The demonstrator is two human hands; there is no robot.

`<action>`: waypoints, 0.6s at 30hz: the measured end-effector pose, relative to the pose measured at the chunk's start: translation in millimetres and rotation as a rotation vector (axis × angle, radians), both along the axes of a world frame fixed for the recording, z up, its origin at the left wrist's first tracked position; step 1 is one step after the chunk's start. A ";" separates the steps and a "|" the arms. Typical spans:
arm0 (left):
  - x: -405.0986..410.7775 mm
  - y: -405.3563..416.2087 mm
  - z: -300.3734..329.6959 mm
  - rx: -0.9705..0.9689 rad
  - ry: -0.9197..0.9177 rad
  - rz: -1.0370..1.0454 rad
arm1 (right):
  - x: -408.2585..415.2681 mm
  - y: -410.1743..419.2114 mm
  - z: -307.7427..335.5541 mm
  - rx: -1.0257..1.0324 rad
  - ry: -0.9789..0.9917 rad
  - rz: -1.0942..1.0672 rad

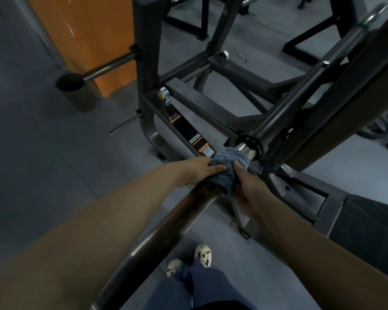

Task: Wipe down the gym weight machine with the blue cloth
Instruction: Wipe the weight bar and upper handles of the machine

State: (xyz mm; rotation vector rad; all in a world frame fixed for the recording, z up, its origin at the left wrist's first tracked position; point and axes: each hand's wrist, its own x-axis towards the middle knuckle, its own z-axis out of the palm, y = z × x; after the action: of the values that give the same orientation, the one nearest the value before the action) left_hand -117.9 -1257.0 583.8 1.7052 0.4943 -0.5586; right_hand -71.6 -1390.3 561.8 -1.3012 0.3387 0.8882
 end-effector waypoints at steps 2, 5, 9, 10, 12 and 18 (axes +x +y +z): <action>-3.5 2.9 -3.4 -0.036 0.036 0.009 | -4.8 -3.6 -3.6 0.030 0.003 0.009; -16.3 6.2 -2.2 -0.071 0.068 0.002 | -20.5 -6.0 -3.0 0.038 0.002 0.057; -53.2 13.1 2.5 -0.060 0.109 -0.072 | -63.4 -8.6 -0.9 0.087 0.012 0.104; -65.0 16.0 0.6 -0.063 0.109 -0.096 | -75.6 -8.2 -0.3 0.097 0.018 0.113; -89.8 20.8 -2.9 -0.046 0.103 -0.130 | -101.0 -5.0 -0.2 0.088 0.026 0.111; -167.6 27.7 -1.3 -0.042 0.046 -0.168 | -185.9 12.4 -11.9 -0.063 -0.052 0.032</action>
State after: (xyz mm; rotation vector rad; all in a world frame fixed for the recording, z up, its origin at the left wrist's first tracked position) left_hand -285.5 -1229.3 582.6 1.7068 0.3712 -0.7261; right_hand -257.5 -1377.9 549.9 -1.3887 0.3076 0.8747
